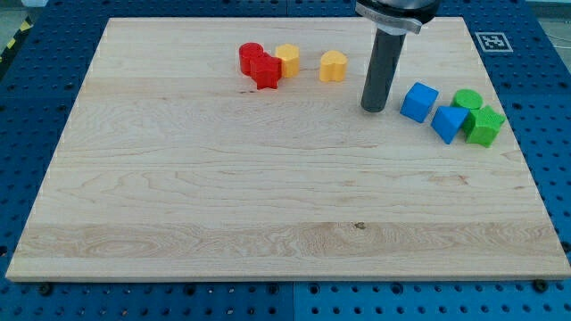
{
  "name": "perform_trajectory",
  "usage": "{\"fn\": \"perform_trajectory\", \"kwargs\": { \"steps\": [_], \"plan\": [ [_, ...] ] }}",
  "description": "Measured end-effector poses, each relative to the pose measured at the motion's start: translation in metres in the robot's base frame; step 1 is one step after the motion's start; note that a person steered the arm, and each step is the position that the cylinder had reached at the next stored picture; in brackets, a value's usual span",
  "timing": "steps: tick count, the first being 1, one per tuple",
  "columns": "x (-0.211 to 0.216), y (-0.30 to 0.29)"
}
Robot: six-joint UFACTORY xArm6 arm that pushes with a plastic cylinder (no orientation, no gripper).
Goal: Place the blue cube left to the green circle
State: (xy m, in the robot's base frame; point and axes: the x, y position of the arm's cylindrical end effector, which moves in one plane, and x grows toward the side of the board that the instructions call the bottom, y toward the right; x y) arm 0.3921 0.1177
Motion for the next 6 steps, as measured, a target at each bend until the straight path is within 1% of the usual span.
{"fn": "perform_trajectory", "kwargs": {
  "steps": [2,4,6],
  "plan": [
    [0.000,0.015],
    [0.000,0.051],
    [0.000,0.057]
  ]
}}
